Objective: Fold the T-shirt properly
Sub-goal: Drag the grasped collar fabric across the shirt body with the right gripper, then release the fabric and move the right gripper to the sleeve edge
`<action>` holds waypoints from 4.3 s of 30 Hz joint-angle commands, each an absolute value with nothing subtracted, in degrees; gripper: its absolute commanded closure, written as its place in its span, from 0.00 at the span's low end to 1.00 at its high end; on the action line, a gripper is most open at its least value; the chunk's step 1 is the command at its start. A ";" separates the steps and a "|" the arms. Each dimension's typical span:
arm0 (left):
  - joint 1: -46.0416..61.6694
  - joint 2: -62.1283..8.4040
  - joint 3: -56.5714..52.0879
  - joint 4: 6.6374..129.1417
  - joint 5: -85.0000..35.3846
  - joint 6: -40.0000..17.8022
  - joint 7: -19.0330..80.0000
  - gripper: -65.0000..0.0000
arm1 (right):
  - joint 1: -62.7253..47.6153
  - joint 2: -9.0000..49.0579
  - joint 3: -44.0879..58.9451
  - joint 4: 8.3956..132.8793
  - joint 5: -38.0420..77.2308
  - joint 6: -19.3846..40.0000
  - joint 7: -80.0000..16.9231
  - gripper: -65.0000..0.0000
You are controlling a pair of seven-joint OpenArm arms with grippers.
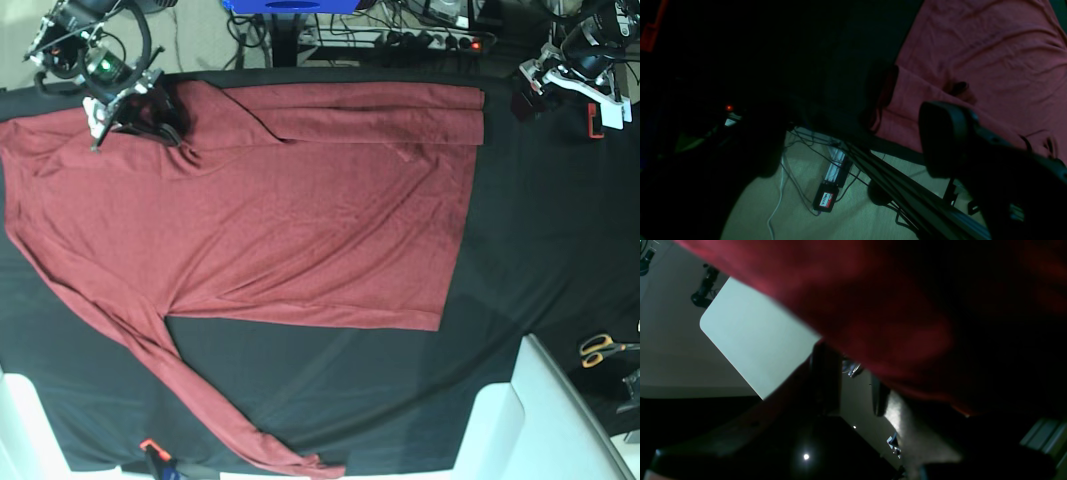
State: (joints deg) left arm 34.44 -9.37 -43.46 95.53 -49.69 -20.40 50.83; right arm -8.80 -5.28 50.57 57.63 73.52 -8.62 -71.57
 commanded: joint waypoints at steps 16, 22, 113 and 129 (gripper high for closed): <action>34.95 -10.07 -44.00 96.22 -50.51 -20.70 50.15 0.08 | -7.25 -4.97 50.33 54.37 74.68 -9.36 -72.92 0.99; 35.12 -10.07 -44.00 96.22 -50.51 -20.70 50.15 0.08 | -5.41 -4.97 50.24 54.46 74.51 -9.45 -72.92 0.99; 23.16 -7.52 -47.87 106.42 -18.07 -38.55 45.23 0.07 | 3.30 25.98 29.14 76.88 35.21 1.63 -52.97 0.48; 15.52 -10.24 -32.40 105.98 -8.66 -38.81 51.82 0.06 | 15.78 29.85 29.23 42.77 20.44 20.44 -27.74 0.47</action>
